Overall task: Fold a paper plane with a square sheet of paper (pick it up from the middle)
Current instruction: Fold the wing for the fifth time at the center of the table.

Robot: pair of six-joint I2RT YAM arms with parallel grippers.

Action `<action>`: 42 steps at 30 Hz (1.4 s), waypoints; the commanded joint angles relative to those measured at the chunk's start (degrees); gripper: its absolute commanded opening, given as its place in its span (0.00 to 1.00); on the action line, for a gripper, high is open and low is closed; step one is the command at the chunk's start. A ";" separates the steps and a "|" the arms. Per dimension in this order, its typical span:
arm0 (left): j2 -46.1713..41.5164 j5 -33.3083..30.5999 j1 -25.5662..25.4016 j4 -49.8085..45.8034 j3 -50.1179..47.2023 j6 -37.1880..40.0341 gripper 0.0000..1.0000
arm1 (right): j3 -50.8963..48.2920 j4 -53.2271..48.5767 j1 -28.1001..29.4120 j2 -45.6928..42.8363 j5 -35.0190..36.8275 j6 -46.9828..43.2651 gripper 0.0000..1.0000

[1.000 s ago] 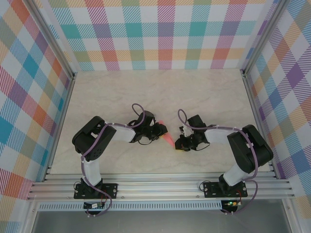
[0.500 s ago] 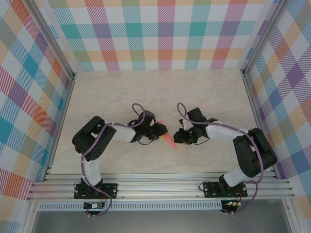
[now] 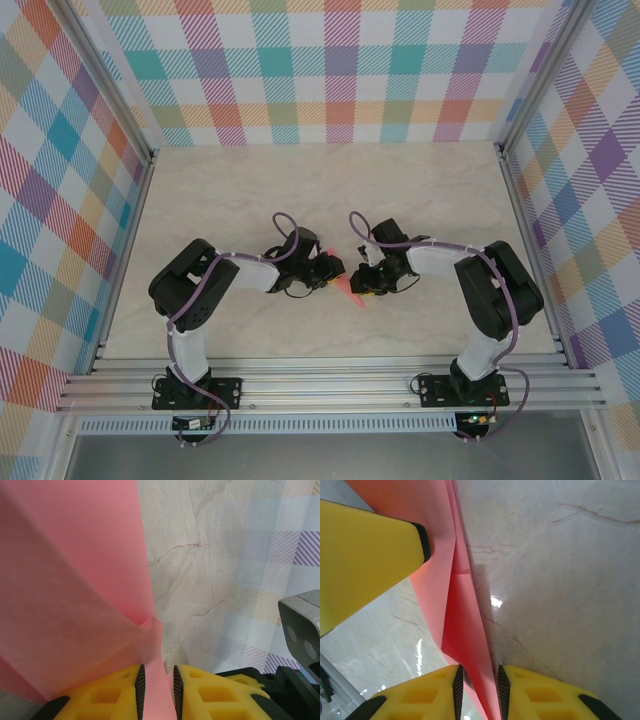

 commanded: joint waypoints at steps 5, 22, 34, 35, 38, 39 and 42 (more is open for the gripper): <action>2.64 -0.45 0.69 -8.10 2.04 5.18 0.24 | -1.89 -1.11 2.71 -0.14 3.31 3.16 0.18; 3.42 0.18 0.86 -12.29 4.97 8.24 0.24 | -2.95 5.35 1.04 -8.97 -8.00 2.92 0.11; 3.92 0.18 0.91 -11.11 4.71 6.77 0.24 | -0.81 8.63 3.50 -2.46 -6.53 4.97 0.07; 3.90 0.20 0.89 -10.96 4.61 6.67 0.24 | -0.75 9.05 3.55 -1.84 -6.45 5.36 0.07; 3.81 0.10 0.86 -10.82 4.45 6.50 0.24 | -0.25 9.54 3.72 -0.22 -6.01 6.11 0.06; 3.77 0.05 0.86 -10.82 4.43 6.48 0.24 | -0.21 9.52 3.81 -0.07 -5.53 6.24 0.06; 3.68 -0.08 0.86 -10.83 4.27 6.50 0.24 | -0.29 7.60 3.73 0.50 -0.80 6.06 0.05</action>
